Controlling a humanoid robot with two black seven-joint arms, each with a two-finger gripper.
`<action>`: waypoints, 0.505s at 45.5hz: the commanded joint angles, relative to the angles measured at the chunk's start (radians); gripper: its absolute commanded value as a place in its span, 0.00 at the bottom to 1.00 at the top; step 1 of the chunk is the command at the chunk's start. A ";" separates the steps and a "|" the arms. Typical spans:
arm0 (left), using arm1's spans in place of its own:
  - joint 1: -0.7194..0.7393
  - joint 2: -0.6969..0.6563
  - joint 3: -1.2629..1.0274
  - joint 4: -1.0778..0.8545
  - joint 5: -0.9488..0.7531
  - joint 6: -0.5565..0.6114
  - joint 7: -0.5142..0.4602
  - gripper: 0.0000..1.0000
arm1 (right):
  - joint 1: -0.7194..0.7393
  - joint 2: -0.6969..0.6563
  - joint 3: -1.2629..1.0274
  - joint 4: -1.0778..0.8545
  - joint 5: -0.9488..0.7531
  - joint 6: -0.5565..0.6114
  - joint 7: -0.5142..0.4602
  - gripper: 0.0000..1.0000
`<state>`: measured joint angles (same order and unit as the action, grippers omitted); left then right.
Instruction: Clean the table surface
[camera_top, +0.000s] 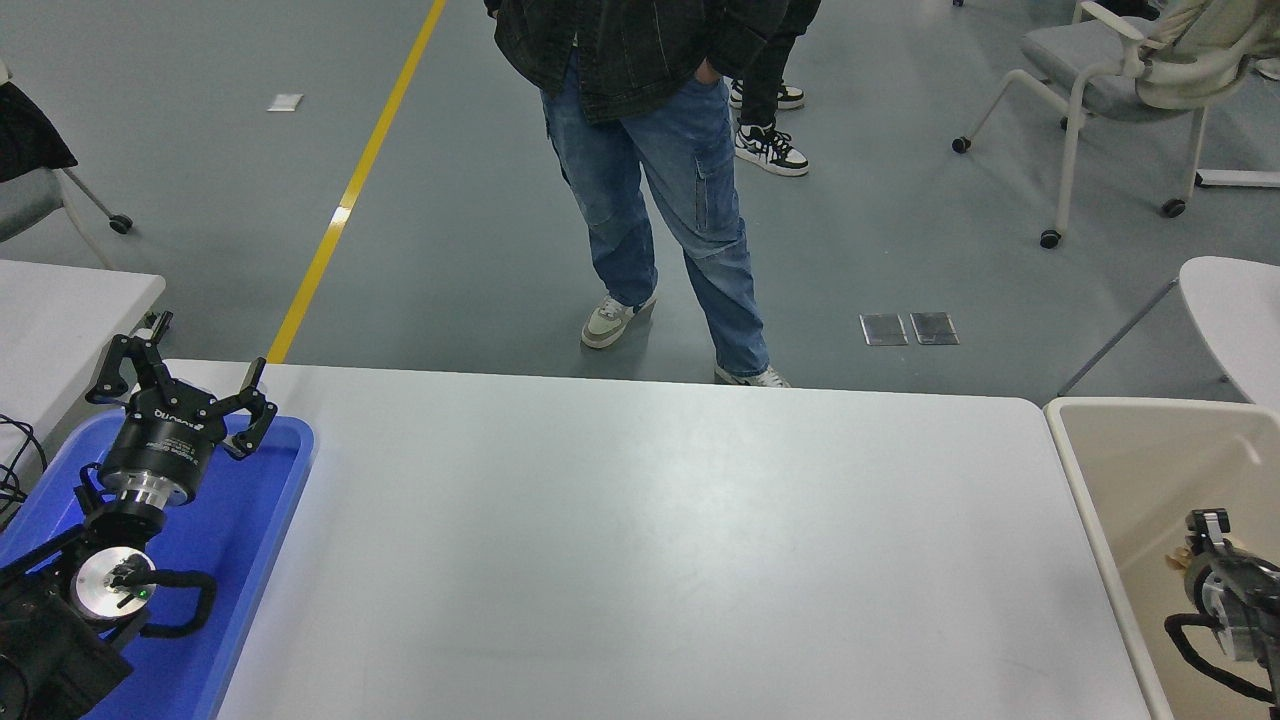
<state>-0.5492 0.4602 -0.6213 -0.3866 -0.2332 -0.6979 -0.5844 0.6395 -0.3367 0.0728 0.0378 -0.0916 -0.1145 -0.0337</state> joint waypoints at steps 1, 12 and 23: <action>0.000 0.000 0.000 0.000 0.000 0.000 0.000 1.00 | 0.008 -0.021 -0.001 -0.001 0.000 0.004 -0.003 0.98; 0.000 0.000 0.000 0.000 0.000 0.000 0.000 1.00 | 0.034 -0.059 0.007 -0.003 0.001 -0.004 0.000 0.97; 0.000 0.000 0.000 0.000 0.000 0.000 0.000 1.00 | 0.155 -0.148 0.064 -0.006 0.003 -0.001 0.000 0.97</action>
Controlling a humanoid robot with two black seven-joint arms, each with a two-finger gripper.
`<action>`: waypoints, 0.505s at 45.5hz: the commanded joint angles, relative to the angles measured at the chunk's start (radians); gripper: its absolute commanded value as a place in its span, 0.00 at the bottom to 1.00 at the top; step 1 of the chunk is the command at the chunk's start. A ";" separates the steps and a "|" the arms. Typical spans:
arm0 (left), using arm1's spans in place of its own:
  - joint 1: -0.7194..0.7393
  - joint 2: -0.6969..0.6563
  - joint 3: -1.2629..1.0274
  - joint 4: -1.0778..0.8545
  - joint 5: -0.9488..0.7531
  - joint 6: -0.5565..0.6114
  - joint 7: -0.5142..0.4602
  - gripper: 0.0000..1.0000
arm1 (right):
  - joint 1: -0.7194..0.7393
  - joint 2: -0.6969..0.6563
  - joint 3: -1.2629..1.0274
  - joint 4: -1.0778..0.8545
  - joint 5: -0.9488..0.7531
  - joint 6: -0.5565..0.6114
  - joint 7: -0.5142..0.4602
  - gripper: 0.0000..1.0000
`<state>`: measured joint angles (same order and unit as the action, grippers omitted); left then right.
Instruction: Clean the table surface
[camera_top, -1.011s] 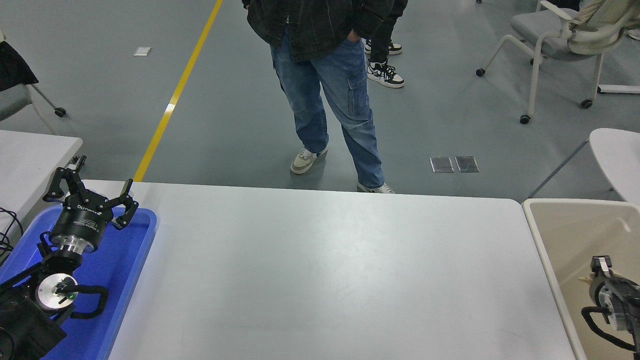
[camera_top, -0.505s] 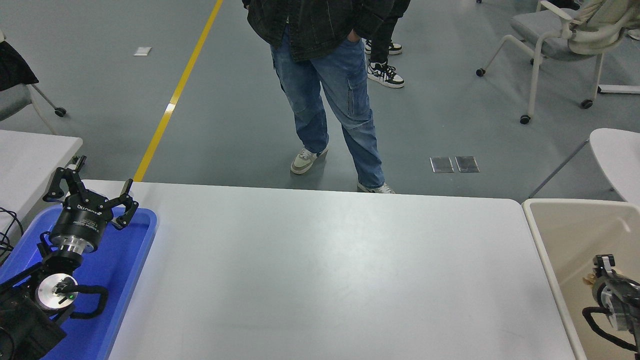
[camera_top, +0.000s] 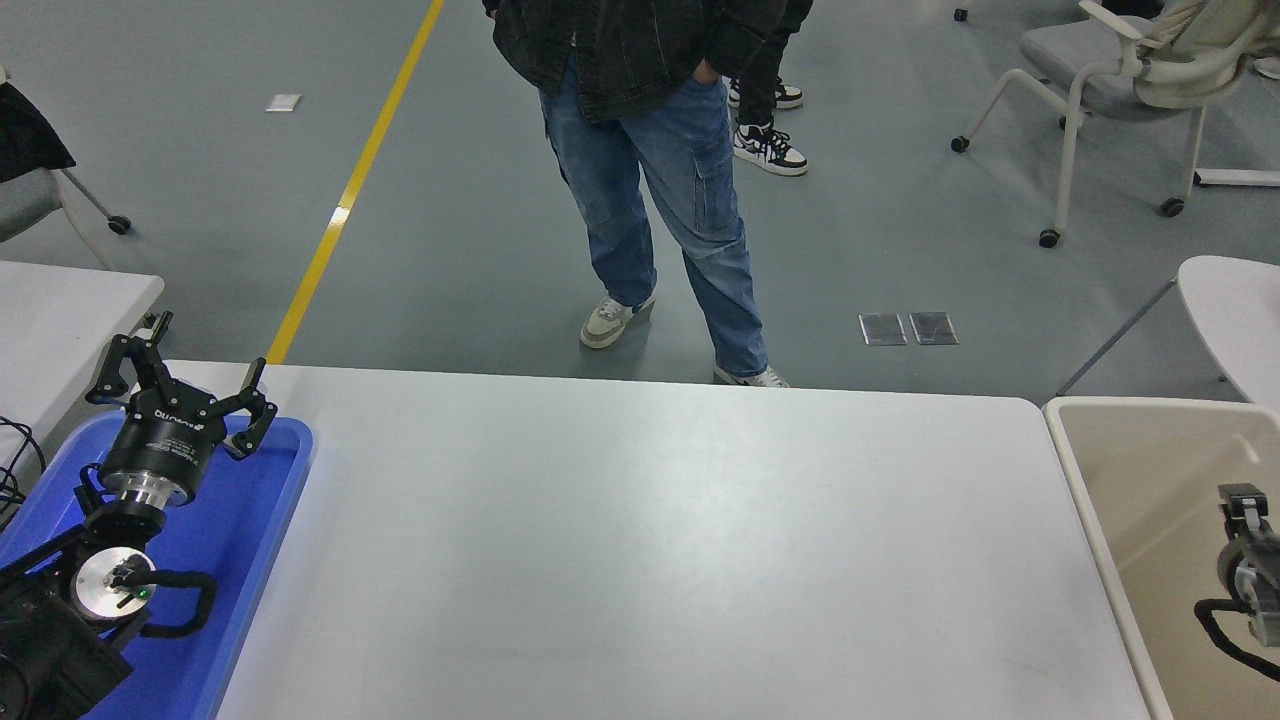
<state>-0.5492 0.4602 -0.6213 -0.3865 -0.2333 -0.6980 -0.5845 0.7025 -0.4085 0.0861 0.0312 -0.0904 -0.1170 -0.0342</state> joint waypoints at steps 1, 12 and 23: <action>0.000 0.000 0.000 0.000 0.000 0.000 0.000 1.00 | 0.107 -0.082 0.058 0.003 0.001 0.005 0.000 0.97; 0.000 0.000 0.000 0.000 0.000 0.000 0.000 1.00 | 0.273 -0.183 0.145 0.062 0.001 0.014 0.000 0.98; 0.000 0.000 0.000 0.000 0.000 0.000 0.000 1.00 | 0.408 -0.256 0.224 0.246 0.001 0.000 0.002 0.98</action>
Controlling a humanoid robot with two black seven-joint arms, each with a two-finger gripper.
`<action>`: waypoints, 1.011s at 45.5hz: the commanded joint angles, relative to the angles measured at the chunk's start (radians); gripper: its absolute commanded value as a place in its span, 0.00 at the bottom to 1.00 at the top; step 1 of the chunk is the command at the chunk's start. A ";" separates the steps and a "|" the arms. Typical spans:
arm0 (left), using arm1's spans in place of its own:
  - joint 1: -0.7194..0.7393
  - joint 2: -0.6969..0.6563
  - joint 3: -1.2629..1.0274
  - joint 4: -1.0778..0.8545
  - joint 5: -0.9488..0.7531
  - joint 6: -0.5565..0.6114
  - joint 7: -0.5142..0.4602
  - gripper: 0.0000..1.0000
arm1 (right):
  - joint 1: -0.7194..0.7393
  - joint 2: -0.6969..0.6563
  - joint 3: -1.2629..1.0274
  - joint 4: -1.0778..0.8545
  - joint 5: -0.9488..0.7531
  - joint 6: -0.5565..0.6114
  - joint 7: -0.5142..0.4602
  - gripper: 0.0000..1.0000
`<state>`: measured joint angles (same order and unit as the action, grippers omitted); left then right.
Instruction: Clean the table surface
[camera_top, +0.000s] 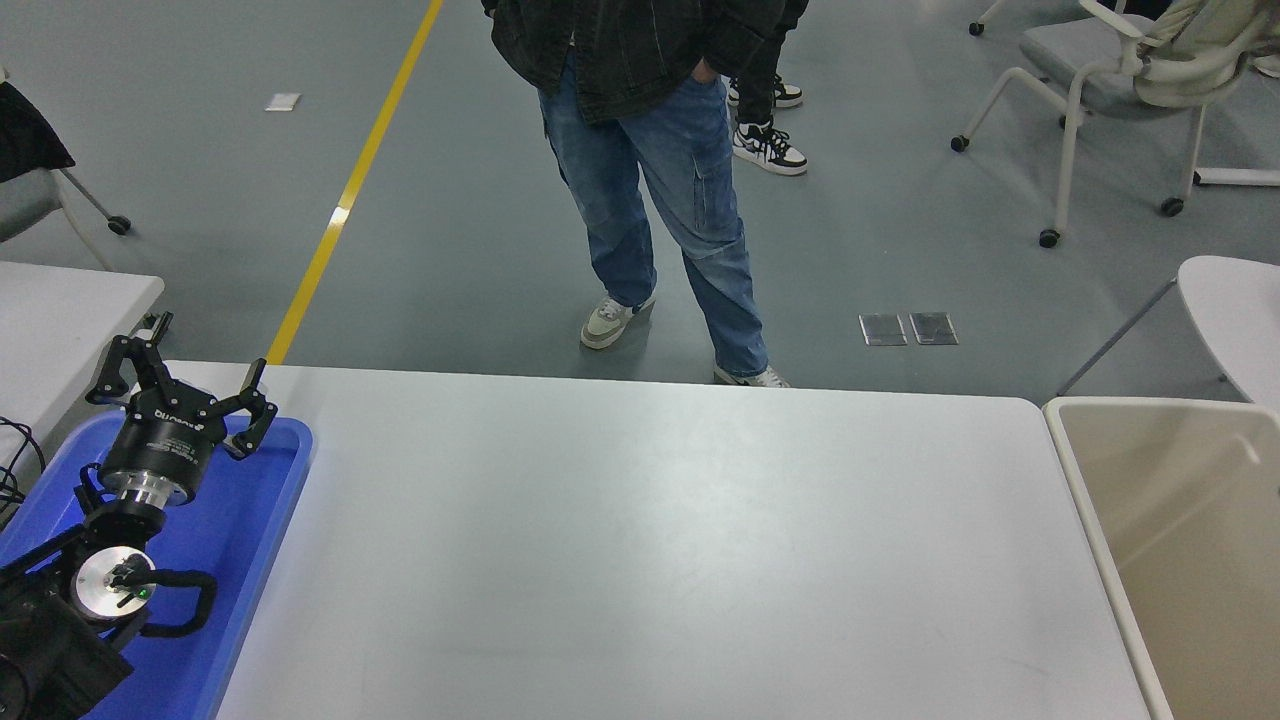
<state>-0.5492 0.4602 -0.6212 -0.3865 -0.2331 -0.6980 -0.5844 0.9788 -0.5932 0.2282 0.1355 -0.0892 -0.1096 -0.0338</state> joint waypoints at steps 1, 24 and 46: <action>0.000 0.000 0.000 0.000 0.000 0.000 0.000 1.00 | 0.141 -0.073 0.100 0.162 0.000 -0.009 0.000 0.98; 0.000 0.000 0.000 0.000 0.000 0.000 0.000 1.00 | 0.141 -0.031 0.462 0.464 -0.018 0.002 0.029 0.98; 0.000 0.000 0.000 0.000 0.000 0.000 0.000 1.00 | -0.132 0.001 0.519 0.575 -0.018 0.008 0.380 0.98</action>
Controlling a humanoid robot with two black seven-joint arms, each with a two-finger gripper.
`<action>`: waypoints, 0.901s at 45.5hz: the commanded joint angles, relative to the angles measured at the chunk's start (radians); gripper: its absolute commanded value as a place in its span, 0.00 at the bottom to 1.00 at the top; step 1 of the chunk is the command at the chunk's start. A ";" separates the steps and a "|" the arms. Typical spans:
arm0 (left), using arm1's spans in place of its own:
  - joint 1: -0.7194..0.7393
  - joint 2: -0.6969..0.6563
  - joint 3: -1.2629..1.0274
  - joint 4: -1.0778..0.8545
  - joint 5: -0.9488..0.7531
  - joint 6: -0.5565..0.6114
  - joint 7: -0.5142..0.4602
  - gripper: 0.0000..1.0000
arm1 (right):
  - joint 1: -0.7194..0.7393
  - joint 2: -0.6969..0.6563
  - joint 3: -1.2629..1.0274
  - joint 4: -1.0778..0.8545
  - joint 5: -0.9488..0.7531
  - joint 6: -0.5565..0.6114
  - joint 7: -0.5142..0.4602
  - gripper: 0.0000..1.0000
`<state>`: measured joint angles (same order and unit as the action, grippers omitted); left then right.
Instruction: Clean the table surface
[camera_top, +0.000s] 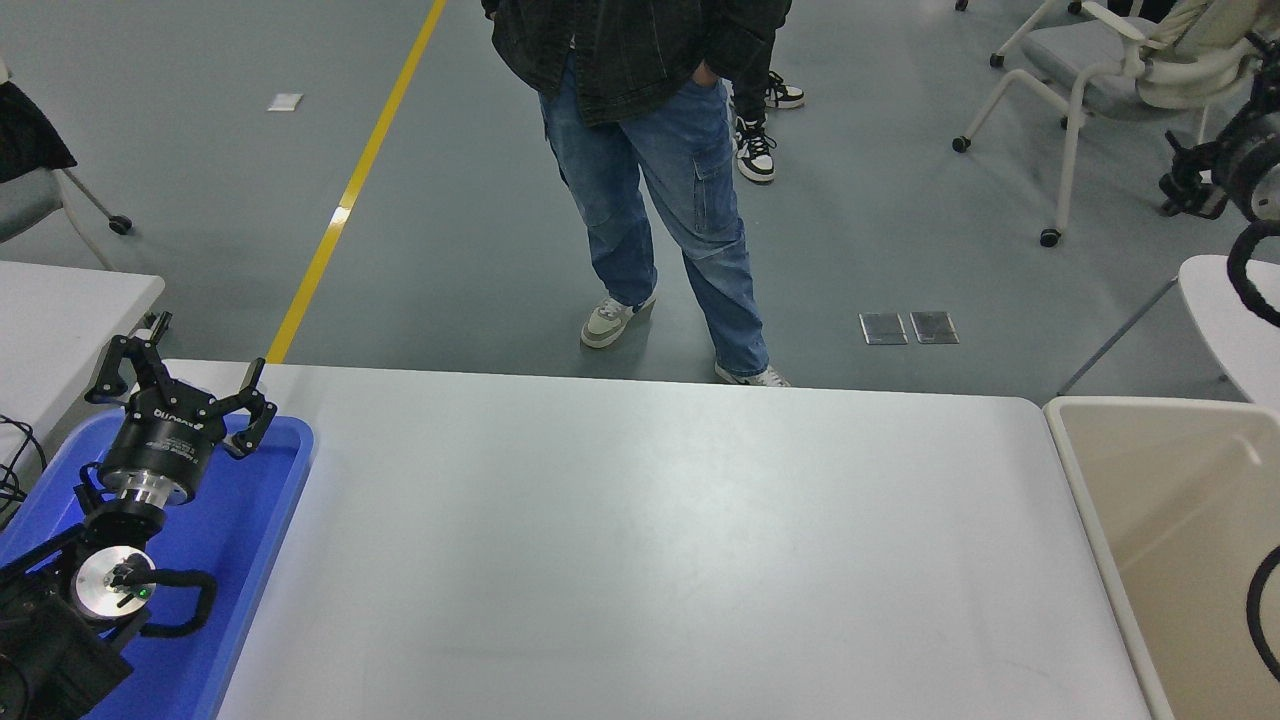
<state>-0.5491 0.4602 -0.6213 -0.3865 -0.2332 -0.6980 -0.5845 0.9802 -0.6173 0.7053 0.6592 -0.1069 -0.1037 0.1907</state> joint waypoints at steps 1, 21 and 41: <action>0.000 0.000 0.000 0.000 0.000 0.000 0.000 1.00 | -0.147 0.028 0.045 0.054 0.000 0.002 0.165 0.98; 0.000 0.000 0.000 0.000 0.000 0.000 0.000 1.00 | -0.368 0.177 0.123 0.092 0.000 0.004 0.237 0.98; 0.000 0.000 0.000 0.000 0.000 0.000 0.000 1.00 | -0.408 0.208 0.123 0.091 -0.002 0.007 0.243 0.98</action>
<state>-0.5492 0.4602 -0.6213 -0.3866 -0.2331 -0.6980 -0.5844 0.5918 -0.4254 0.8247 0.7494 -0.1087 -0.0975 0.4281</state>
